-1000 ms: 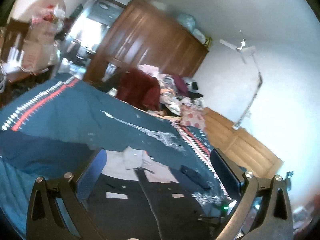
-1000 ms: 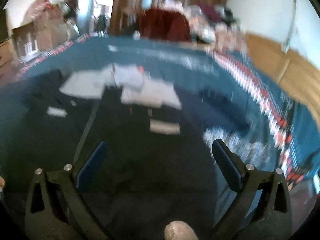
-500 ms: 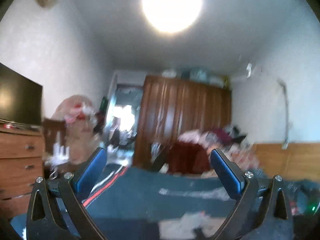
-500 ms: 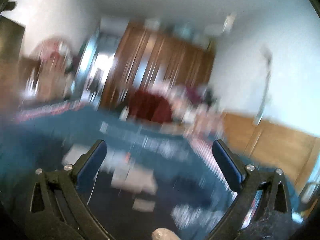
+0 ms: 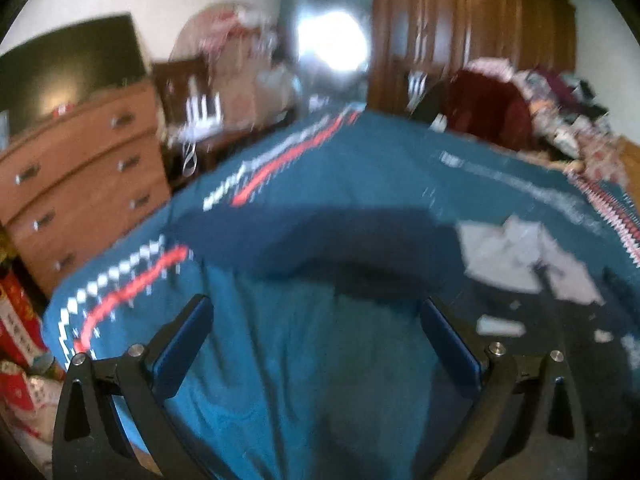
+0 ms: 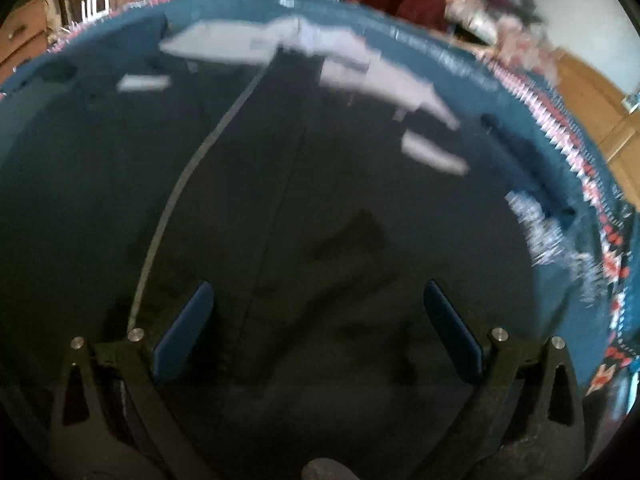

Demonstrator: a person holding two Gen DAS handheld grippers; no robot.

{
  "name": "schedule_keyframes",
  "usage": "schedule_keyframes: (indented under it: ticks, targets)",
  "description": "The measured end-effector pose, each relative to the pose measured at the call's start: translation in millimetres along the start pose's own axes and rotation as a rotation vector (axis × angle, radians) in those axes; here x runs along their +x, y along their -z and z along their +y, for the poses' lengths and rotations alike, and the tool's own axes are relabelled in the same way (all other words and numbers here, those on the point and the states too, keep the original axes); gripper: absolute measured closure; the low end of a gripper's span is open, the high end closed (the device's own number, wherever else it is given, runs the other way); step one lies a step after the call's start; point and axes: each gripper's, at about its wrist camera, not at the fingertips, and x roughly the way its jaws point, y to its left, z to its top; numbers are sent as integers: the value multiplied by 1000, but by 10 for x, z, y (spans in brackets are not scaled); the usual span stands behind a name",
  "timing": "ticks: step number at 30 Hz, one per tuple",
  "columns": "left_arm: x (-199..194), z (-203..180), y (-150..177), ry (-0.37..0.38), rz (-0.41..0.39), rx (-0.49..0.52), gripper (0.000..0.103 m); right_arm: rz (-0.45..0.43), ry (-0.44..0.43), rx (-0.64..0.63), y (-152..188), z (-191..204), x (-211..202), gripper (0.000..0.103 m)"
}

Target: Fold large clothes

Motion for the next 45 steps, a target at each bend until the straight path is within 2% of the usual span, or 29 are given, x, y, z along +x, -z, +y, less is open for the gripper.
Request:
schedule_keyframes:
  ticks: [5, 11, 14, 16, 18, 20, 23, 24, 27, 28, 32, 36, 38, 40, 41, 43, 45]
  targets:
    - [297, 249, 276, -20, 82, -3, 0, 51, -65, 62, 77, -64, 117, 0]
    - [512, 397, 261, 1, 134, -67, 0, 73, -122, 104, 164, -147, 113, 0]
    - [618, 428, 253, 51, 164, -104, 0, 80, -125, 108, 196, -137, 115, 0]
    - [705, 558, 193, 117, 189, -161, 2, 97, -138, 116, 182, -151, 144, 0]
    - [768, 695, 110, 149, 194, -210, 5, 113, -153, 124, 172, -167, 152, 0]
    - [864, 926, -37, 197, 184, -278, 5, 119, -155, 116, 170, -155, 149, 0]
    - [1053, 1302, -202, 306, 189, -407, 8, 130, -155, 118, 169, -145, 144, 0]
    - [1119, 1406, -246, 321, 186, -431, 13, 134, -156, 120, 166, -140, 140, 0]
    - [1410, 1674, -360, 347, 213, -492, 15, 143, -161, 121, 125, -128, 157, 0]
    - [1554, 1771, -374, 350, 240, -531, 21, 146, -161, 120, 121, -124, 160, 0]
    - [1896, 2005, -291, 341, 262, -658, 25, 159, -170, 116, 66, -144, 171, 0]
    - [2100, 2023, -373, 297, 251, -655, 38, 170, -174, 117, 59, -154, 186, 0]
    - [2163, 1980, -501, 252, 238, -619, 51, 174, -177, 122, 41, -157, 184, 0]
    - [2226, 1945, -563, 238, 235, -598, 91, 173, -181, 128, 36, -170, 183, 0]
    - [2255, 1917, -588, 234, 228, -582, 98, 168, -183, 132, 26, -178, 180, 0]
    - [2154, 1784, -704, 229, 175, -513, 102, 154, -184, 137, 16, -187, 159, 3]
    - [1927, 1469, -891, 253, 108, -397, 102, 132, -212, 155, 1, -206, 124, 16]
